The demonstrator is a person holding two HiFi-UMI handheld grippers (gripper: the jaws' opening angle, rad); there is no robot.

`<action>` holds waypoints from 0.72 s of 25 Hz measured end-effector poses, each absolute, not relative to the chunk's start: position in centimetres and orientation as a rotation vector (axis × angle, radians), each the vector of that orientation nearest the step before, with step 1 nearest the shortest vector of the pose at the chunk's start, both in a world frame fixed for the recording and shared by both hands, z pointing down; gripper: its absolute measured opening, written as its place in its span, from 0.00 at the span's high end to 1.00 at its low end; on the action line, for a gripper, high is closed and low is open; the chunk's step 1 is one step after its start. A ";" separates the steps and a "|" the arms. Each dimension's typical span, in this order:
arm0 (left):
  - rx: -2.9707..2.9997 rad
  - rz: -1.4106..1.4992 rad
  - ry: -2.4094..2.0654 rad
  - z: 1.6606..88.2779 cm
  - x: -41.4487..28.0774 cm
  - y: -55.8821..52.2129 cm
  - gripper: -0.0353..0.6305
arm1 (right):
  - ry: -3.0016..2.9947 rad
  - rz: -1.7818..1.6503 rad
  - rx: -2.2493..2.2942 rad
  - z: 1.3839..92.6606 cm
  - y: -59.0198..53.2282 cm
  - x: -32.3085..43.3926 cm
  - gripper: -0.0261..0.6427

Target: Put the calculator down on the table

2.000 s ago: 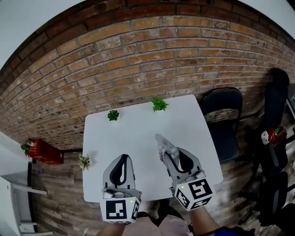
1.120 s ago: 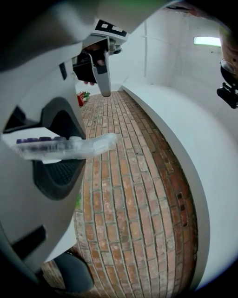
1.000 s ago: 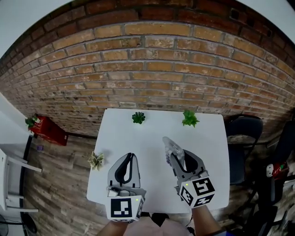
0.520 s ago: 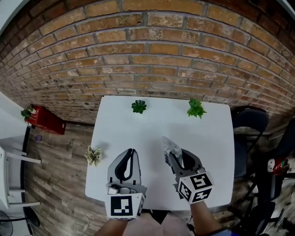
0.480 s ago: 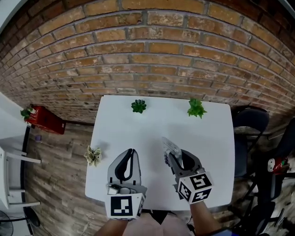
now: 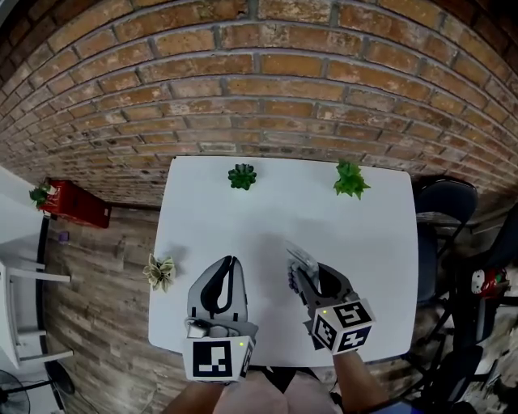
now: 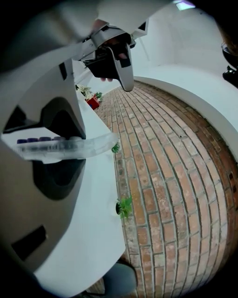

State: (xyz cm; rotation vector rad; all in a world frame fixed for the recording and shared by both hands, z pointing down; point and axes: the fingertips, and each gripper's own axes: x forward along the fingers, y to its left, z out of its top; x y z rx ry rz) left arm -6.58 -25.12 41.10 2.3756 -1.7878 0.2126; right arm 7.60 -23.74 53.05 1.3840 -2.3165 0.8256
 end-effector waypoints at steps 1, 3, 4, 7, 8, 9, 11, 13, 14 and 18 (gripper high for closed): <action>2.376 0.212 -1.787 41.2 -6.7 -25.2 0.91 | -2.313 0.834 1.382 53.2 -23.7 7.5 0.76; 2.375 0.216 -1.785 41.3 -6.9 -25.3 0.91 | -2.308 0.853 1.379 53.6 -23.7 7.4 0.76; 2.373 0.217 -1.784 41.3 -6.9 -25.4 0.91 | -2.304 0.862 1.380 53.7 -23.7 7.3 0.76; 2.373 0.219 -1.778 41.4 -7.0 -25.6 0.91 | -2.285 0.879 1.384 54.2 -23.8 7.4 0.76; 2.373 0.220 -1.776 41.5 -7.0 -25.7 0.91 | -2.281 0.885 1.384 54.3 -23.8 7.4 0.76; 2.372 0.221 -1.774 41.5 -7.0 -25.7 0.91 | -2.278 0.891 1.383 54.3 -23.9 7.5 0.76; 2.370 0.223 -1.770 41.6 -7.1 -25.8 0.91 | -2.271 0.900 1.378 54.5 -24.0 7.4 0.76; 2.372 0.222 -1.766 41.7 -7.0 -25.8 0.91 | -2.267 0.903 1.375 54.6 -24.1 7.4 0.76; 2.374 0.220 -1.765 41.6 -7.0 -25.9 0.91 | -2.265 0.904 1.375 54.6 -24.2 7.4 0.76; 2.376 0.218 -1.761 41.6 -7.0 -25.9 0.91 | -2.245 0.899 1.372 55.0 -24.2 7.4 0.75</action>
